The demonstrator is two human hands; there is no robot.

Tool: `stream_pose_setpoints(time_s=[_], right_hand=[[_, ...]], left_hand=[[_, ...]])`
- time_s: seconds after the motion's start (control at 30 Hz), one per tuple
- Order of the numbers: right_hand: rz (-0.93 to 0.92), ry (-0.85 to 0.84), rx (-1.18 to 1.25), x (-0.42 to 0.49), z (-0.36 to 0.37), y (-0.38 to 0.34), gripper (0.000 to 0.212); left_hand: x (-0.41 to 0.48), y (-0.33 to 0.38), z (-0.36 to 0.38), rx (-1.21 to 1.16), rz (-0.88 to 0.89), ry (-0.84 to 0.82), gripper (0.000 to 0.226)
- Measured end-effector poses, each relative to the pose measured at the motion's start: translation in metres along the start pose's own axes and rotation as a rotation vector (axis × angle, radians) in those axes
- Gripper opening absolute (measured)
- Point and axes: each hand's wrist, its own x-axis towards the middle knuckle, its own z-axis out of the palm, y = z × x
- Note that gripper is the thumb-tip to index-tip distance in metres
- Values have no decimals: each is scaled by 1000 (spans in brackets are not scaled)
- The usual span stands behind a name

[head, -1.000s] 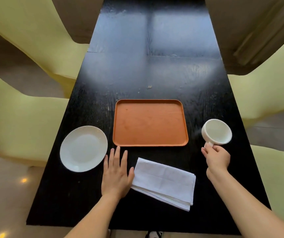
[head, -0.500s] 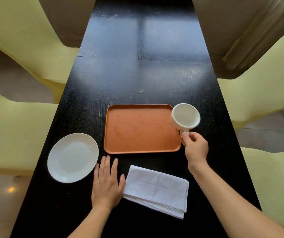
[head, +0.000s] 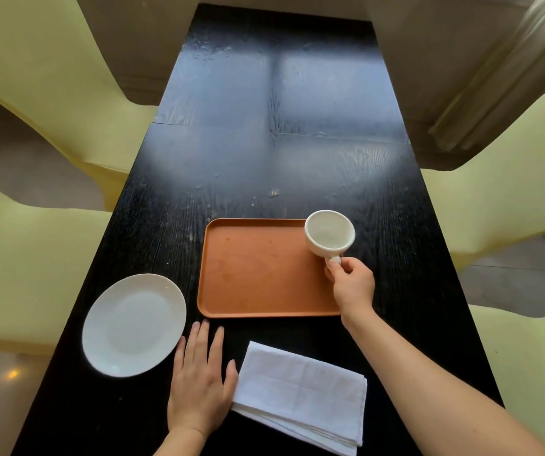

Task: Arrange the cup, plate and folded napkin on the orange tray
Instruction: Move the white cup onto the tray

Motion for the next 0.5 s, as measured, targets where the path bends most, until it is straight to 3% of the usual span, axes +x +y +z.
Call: stream_pose_setpoints(time_s=[0.5], right_hand=[[17,-5,-57,15,10,11,13]], left_hand=[[2,-1,2,-9,4,37,65]])
